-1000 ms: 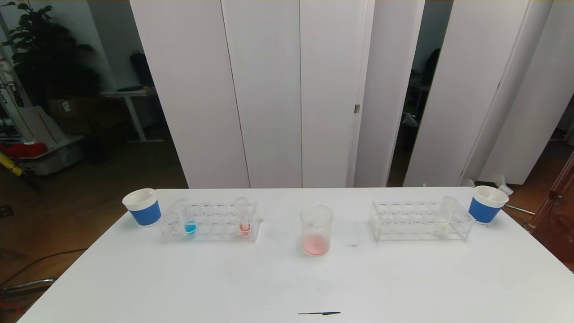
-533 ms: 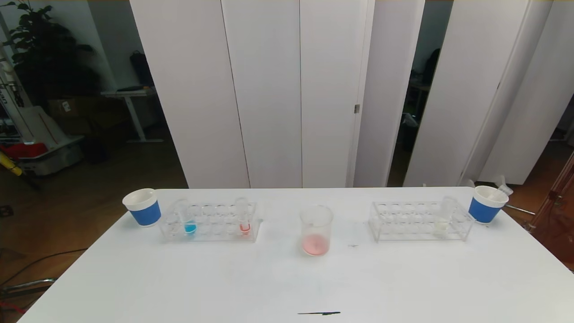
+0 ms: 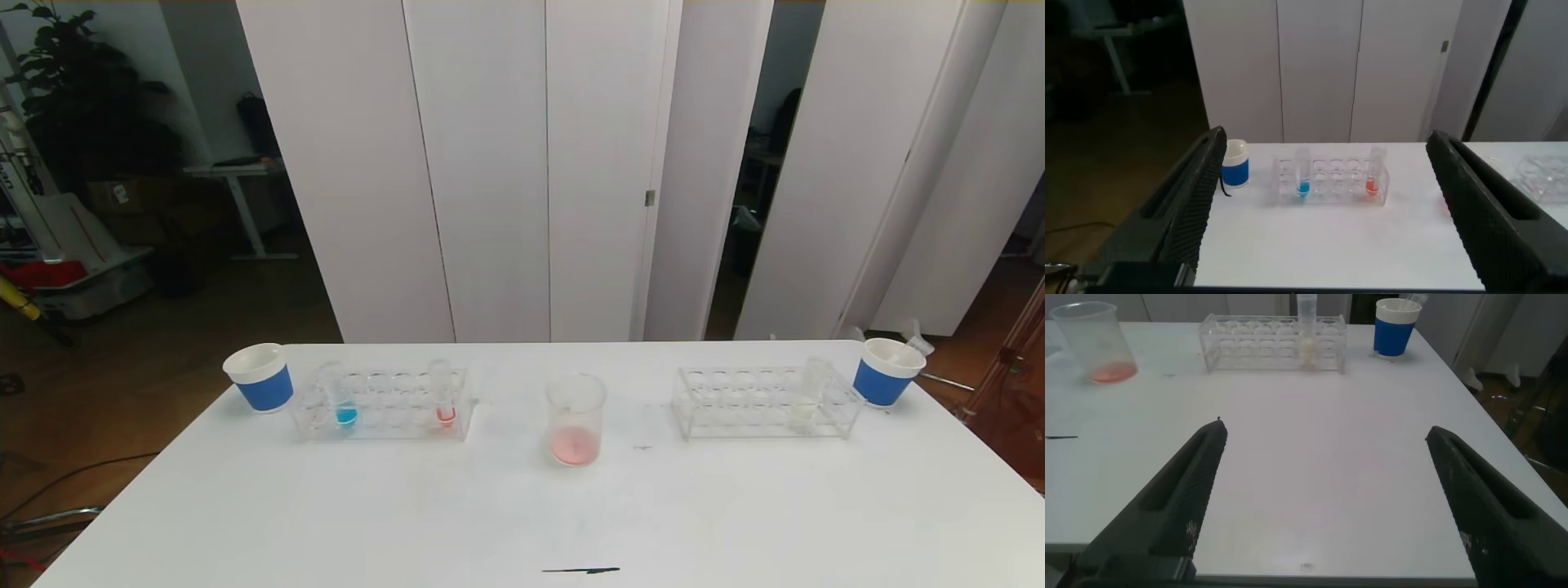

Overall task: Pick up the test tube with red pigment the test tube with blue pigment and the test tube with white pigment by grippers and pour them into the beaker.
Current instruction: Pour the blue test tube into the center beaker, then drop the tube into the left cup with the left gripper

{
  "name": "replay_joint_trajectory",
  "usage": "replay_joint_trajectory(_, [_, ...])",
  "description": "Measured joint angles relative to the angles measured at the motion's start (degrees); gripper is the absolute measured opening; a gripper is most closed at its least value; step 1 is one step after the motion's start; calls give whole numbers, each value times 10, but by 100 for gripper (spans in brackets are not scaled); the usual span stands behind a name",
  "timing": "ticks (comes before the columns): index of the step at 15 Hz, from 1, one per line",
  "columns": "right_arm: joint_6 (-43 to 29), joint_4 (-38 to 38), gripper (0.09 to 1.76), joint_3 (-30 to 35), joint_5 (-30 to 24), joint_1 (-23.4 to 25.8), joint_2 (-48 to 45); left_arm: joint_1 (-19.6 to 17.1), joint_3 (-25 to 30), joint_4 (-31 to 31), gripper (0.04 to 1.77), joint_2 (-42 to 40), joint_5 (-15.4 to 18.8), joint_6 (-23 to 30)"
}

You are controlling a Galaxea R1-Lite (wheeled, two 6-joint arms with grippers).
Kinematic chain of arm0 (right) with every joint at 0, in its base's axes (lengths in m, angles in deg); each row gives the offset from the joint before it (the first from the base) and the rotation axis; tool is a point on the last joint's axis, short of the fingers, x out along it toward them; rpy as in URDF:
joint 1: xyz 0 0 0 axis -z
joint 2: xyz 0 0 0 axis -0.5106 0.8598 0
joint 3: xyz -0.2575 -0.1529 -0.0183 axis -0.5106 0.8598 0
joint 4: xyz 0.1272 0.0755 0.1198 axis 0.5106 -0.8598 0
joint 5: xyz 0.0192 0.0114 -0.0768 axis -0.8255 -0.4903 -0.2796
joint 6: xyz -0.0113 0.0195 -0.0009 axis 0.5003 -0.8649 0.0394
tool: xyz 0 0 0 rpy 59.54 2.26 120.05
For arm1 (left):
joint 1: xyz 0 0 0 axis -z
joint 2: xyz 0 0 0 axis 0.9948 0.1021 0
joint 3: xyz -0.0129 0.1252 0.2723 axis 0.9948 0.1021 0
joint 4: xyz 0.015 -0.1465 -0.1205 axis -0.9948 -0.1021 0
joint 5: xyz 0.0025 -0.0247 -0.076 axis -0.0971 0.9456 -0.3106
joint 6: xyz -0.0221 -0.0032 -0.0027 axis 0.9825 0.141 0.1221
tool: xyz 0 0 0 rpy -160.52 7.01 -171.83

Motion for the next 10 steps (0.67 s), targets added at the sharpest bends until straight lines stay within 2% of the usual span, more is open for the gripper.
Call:
replay_joint_trajectory(4, [0, 0, 174, 0, 0, 0, 0, 5, -49, 98, 175, 183, -4, 14])
replay_joint_trajectory(10, [0, 0, 174, 0, 0, 0, 0, 4, -54, 251, 175, 435, -3, 27])
